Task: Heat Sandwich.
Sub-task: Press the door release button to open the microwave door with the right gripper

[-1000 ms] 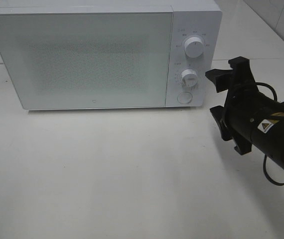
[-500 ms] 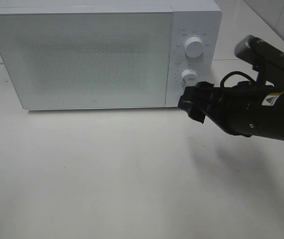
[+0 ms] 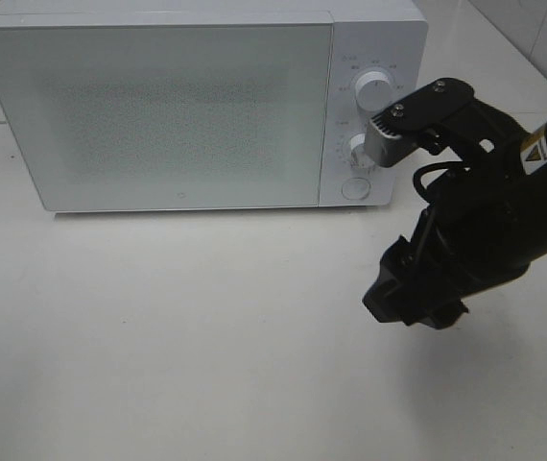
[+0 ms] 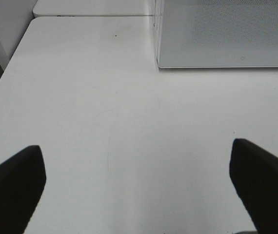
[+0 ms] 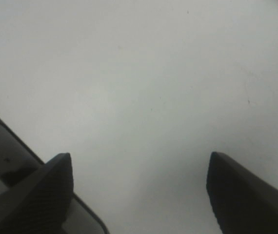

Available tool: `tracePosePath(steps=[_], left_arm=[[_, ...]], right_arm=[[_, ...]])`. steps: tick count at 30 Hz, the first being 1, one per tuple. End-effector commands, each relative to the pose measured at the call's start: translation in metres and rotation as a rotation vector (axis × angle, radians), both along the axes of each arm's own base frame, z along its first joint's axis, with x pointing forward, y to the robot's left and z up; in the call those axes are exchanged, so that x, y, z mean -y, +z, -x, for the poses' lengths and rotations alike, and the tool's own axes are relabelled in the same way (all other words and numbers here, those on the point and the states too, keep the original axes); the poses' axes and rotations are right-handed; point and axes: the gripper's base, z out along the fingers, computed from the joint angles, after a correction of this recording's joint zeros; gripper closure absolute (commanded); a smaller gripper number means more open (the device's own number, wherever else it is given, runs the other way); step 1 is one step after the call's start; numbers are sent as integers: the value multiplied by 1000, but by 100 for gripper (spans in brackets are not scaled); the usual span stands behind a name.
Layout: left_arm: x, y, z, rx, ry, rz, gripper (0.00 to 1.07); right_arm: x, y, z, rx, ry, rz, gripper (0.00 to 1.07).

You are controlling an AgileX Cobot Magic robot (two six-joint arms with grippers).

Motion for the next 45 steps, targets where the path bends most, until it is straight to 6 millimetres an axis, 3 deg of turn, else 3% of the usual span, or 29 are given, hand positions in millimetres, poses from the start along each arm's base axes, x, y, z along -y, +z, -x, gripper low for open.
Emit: tracePosePath(steps=[1,9,14,19,24,30,34,45], left_arm=[[0,-1,4,29,-10,-2,10],[0,-1,4,29,-10,-2,10],[0,-1,4,29,-10,-2,10],[0,-1,4,29,-10,-2,10],[0,-1,4,29,-10,-2,10],[0,-1,4,29,-10,-2,10],[0,-1,4,29,-10,-2,10],[0,-1,4,29,-10,-2,10]], right_arm=[[7,13,8,-36,39,58,33],[18,35,23,3,40,40,33],[31,59,42,93,32,-12,33],[57,95,82,264,6,-141,33],[76,109,108,364,-29,-231,33],[98,100,129,449,-95,-231,33],[116,89,144,478,-253,-243,33],[135,69,174,592,-480,-235,33]])
